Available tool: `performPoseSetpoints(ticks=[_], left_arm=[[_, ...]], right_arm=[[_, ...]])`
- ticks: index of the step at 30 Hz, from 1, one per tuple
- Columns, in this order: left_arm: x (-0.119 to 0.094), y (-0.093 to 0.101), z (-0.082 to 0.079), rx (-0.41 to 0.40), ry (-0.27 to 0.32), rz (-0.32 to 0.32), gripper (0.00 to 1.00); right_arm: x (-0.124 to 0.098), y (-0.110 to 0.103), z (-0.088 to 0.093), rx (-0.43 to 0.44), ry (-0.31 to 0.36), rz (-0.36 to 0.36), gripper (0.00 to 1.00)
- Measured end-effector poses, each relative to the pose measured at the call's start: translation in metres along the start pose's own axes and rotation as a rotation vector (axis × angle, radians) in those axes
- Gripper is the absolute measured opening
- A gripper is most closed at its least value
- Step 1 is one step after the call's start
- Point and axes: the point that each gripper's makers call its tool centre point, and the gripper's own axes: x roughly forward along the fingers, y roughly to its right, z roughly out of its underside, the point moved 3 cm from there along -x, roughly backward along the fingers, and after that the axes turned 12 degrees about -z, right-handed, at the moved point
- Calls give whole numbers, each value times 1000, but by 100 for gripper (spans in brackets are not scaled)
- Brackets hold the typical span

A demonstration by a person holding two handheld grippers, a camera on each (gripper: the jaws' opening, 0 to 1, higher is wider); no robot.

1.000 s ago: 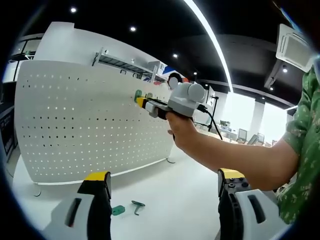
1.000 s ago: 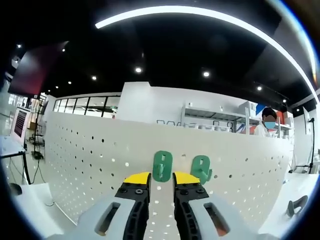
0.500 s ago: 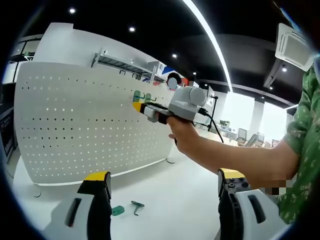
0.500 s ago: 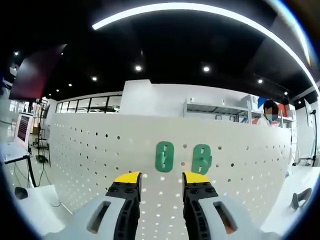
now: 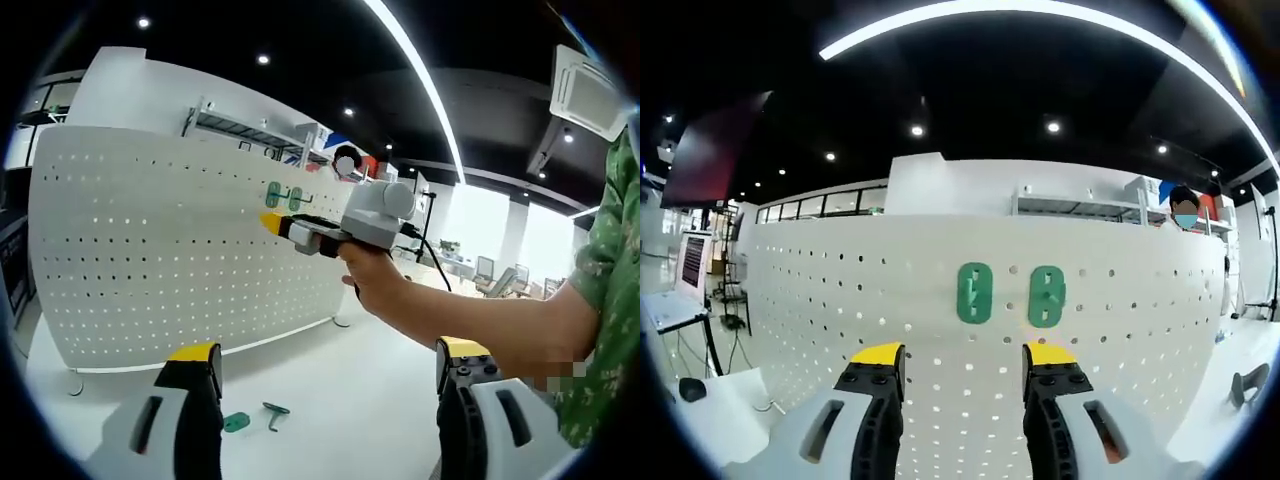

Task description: Insert the hook assembly into the mounting plate slot until the hook locks in place.

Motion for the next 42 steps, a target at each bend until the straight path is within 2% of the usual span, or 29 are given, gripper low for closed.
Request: performPoseSetpoints(ticks=[17,28,36,42], left_arm=[[-3,0,0,5,3,-11,91],[-8,1,0,9,6,-18,90],[-12,0,1,14,6,-26,90],[-13,1,4,14,-2,-30,90]], right_arm=[[-16,-14,11,-7,-34,-45,49],[-30,-31,20,-12,-61,-97,48],[-46,-45,27,-16,-84,-129,48],[-60,-46,38,-9,-113,-137,48]])
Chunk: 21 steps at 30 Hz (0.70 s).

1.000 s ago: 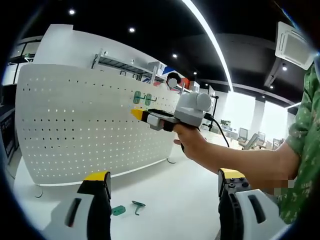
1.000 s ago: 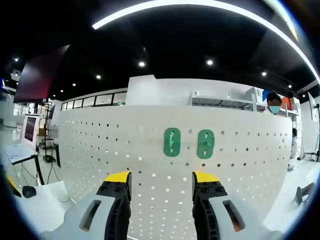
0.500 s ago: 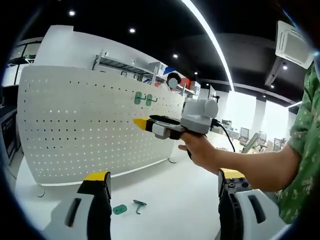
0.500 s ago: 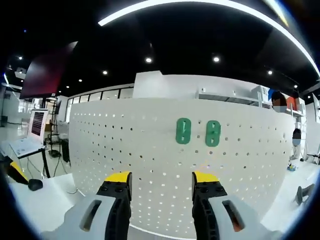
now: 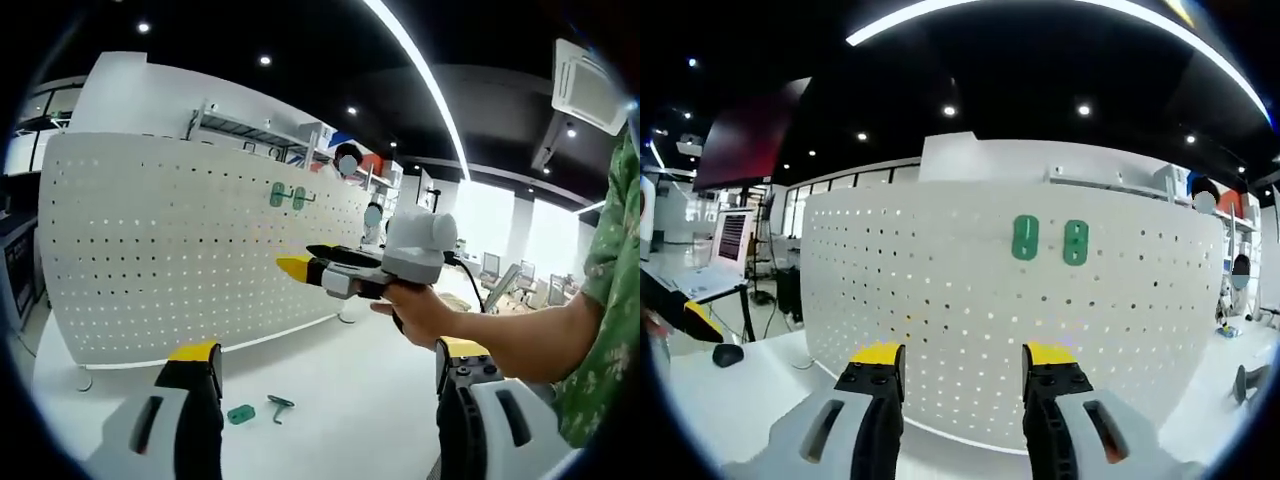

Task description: Insert the hook assembly into the mounting plate slot until the hook locks in place.

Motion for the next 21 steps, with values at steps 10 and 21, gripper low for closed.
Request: performPoseSetpoints(ticks=[10,21], left_arm=[[-4,3,4,8,-12,-3,90],[-9,4,8,18,-18,-13,90]], right_arm=[[-19,-10,14,-6,-42,-37,47],[-39,-23,24,24,-73,-121,47]])
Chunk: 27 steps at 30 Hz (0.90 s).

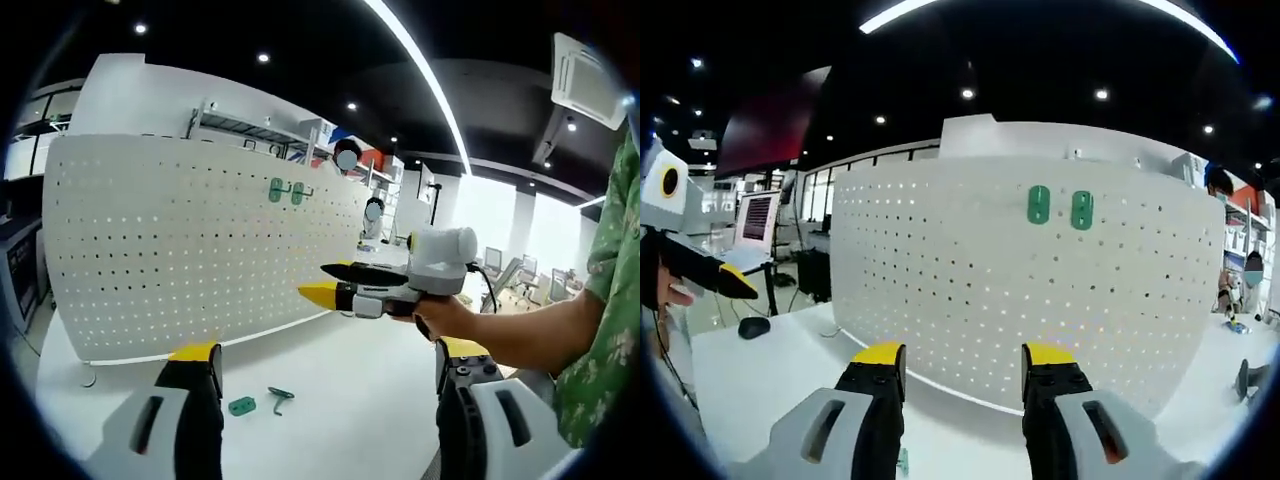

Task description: Insert the hook assembly into the mounting plate slot until the hook locks in place.

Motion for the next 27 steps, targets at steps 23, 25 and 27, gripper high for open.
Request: performPoseSetpoints(ticks=[23,25,27], left_arm=[[-7,3,33,19,-72,-31,90],[-7,3,35,20,-76,-34,90],[-8,2,38,22,-81,-38,90]], right_arm=[[-53,-25,23,14,-66,-128,46],[-58,-28,26,16,-72,-137,46],[-62,-31,29,21,-80,-145,46]])
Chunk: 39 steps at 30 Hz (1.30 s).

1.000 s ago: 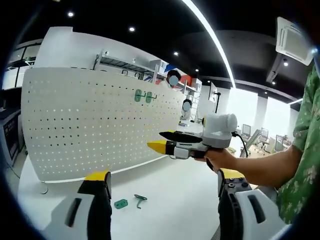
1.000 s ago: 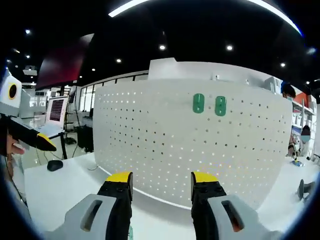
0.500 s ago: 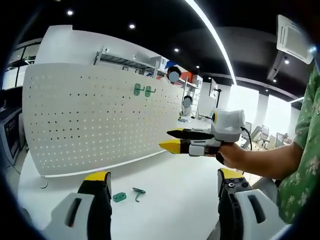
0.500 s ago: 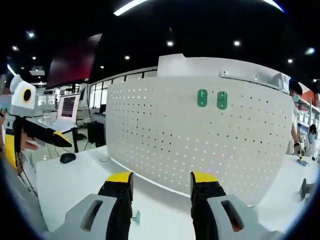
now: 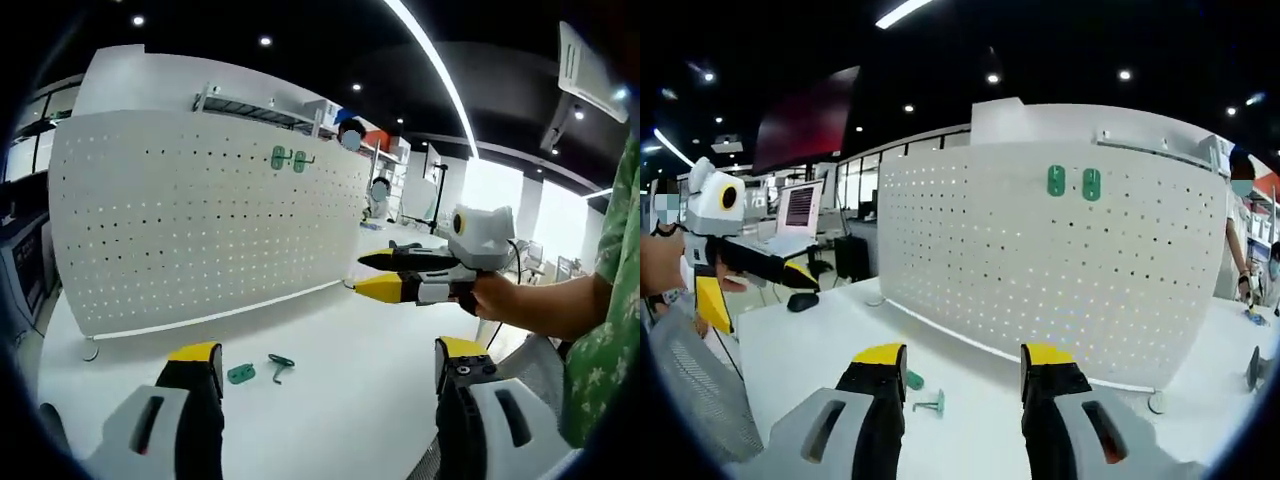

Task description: Insert the hook assembly into the mounting plate slot until the hook locks in place.

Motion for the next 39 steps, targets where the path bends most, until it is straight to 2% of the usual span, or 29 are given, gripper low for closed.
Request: performPoseSetpoints(ticks=[10,23,30,39], left_arm=[[0,-5,7,14,-24,-13,89],[16,-19,7,85,-47,-12,85],[26,-28,11,123,-72,-18,80],[40,-39,24,230,-115,-20,68]], right_arm=[[-12,-15,7,17,-10,-26,47],[-14,-13,9,31,-8,-17,47],[-16,-11,8,31,-4,-11,47],[-16,-11,9,34,-7,-14,47]])
